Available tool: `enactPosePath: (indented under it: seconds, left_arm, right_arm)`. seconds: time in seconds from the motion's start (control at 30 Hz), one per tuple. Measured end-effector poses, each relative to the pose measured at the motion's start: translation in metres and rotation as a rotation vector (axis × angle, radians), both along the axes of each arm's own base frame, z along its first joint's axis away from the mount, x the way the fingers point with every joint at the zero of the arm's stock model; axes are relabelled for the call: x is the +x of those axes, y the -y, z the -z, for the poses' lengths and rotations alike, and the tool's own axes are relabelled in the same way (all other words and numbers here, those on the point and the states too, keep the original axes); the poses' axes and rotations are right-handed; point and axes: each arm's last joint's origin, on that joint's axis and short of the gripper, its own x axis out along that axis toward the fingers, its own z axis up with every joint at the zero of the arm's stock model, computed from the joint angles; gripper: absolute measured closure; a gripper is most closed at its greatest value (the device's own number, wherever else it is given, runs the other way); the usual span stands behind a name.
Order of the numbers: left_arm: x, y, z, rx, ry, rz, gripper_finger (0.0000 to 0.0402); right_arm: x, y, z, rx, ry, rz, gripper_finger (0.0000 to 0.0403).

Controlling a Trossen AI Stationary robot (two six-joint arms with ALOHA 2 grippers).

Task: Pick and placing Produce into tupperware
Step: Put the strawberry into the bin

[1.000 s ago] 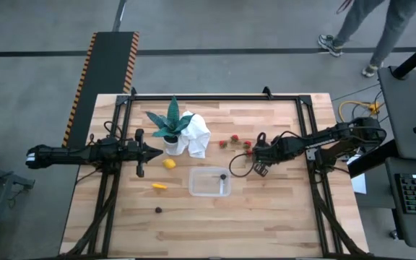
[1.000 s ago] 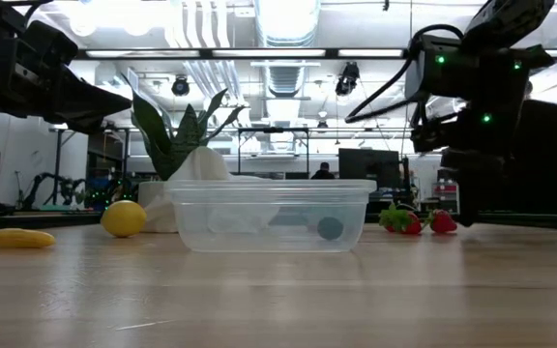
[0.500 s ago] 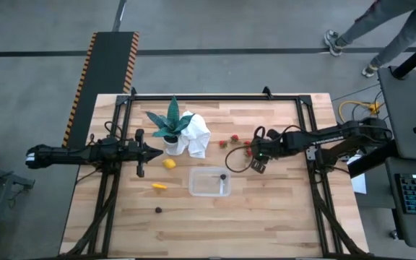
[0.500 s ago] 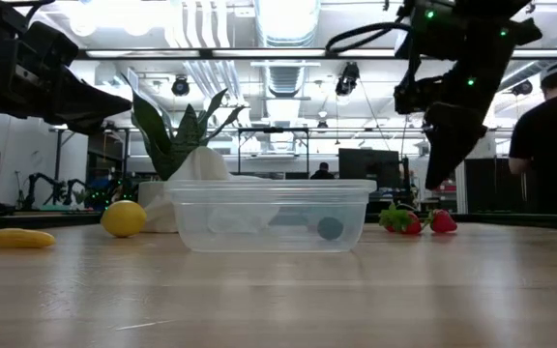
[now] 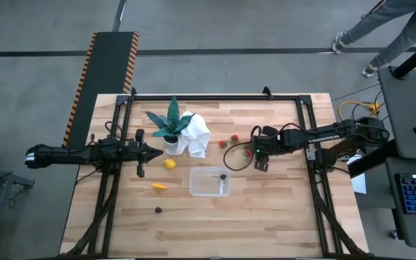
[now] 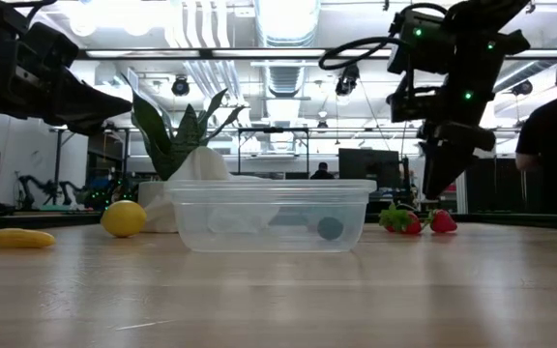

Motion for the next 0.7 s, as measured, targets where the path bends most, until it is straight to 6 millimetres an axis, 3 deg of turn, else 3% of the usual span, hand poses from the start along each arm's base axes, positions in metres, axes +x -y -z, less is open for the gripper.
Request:
enactPosePath:
  seconds: [0.7]
  left_arm:
    - [0.002, 0.000, 0.003, -0.001, -0.033, 0.000, 0.0402]
  right_arm:
    - [0.000, 0.000, 0.013, -0.027, -0.056, -0.123, 0.0236]
